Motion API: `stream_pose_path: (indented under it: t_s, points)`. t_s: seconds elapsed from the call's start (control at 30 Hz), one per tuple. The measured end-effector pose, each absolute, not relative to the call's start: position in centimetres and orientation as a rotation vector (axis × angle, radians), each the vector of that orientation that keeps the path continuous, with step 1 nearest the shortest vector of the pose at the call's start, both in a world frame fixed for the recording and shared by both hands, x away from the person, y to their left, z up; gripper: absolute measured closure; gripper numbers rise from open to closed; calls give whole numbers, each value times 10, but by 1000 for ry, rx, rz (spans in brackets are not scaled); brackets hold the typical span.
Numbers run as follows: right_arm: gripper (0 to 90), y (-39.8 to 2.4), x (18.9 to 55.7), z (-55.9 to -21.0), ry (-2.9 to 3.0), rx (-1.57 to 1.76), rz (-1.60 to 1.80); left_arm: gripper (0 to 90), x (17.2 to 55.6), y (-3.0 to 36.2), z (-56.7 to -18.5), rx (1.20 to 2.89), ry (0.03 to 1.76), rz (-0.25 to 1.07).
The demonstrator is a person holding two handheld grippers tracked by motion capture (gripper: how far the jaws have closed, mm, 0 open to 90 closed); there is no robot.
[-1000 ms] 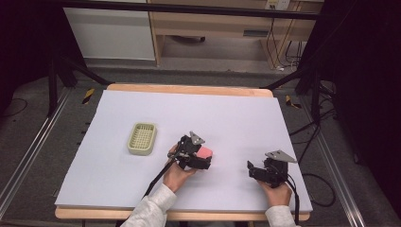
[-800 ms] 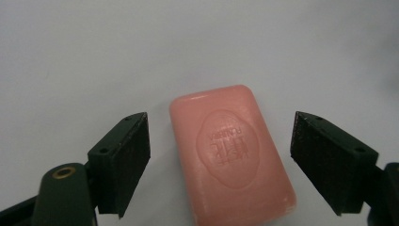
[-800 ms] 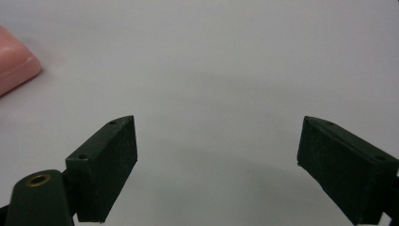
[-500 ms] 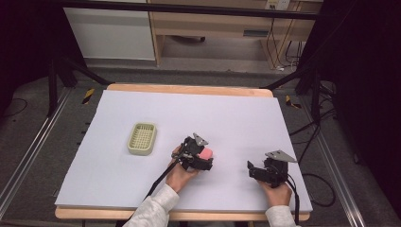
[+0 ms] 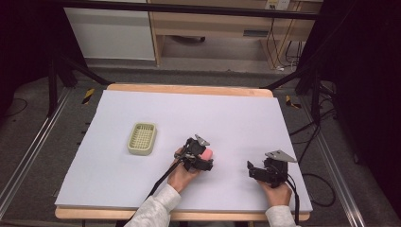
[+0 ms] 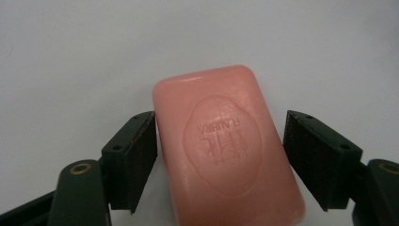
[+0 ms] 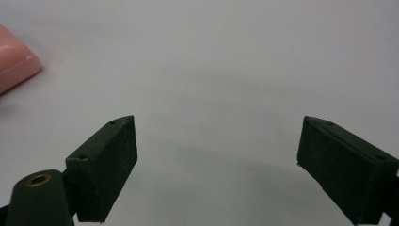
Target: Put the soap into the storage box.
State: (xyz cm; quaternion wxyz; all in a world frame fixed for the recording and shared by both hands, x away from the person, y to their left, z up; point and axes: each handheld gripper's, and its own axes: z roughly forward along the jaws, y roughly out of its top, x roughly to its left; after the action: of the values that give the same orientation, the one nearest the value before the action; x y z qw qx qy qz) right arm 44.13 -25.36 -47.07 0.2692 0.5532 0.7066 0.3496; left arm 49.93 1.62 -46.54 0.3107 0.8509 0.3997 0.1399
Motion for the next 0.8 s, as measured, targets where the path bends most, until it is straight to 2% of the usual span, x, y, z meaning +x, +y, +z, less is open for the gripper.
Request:
stream_pose_path:
  t_s: [0.8]
  points:
    - [129,-254,441,-470,1904,1497,943,351,502,15,-467,2274,1099,324]
